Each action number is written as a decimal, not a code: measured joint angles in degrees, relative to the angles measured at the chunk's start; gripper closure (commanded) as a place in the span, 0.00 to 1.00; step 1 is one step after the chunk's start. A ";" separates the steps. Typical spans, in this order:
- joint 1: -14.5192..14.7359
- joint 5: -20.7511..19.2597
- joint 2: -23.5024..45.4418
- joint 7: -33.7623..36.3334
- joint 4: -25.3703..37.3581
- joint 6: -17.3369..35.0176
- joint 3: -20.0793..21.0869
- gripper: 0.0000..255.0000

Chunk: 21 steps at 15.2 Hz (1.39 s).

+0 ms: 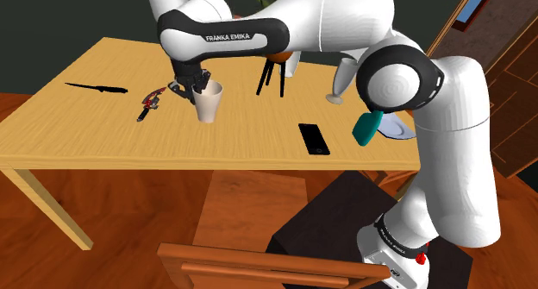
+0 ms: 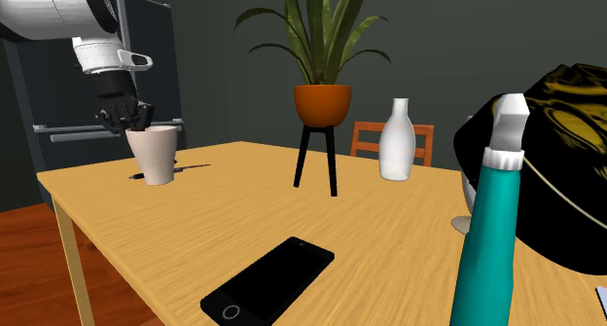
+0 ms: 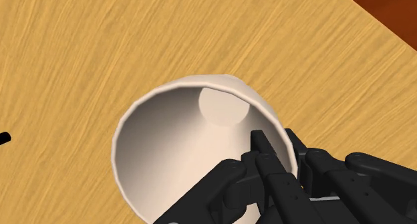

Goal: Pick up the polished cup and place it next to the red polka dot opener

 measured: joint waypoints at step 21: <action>0.13 -0.21 -0.01 0.87 -2.80 2.73 0.02 0.00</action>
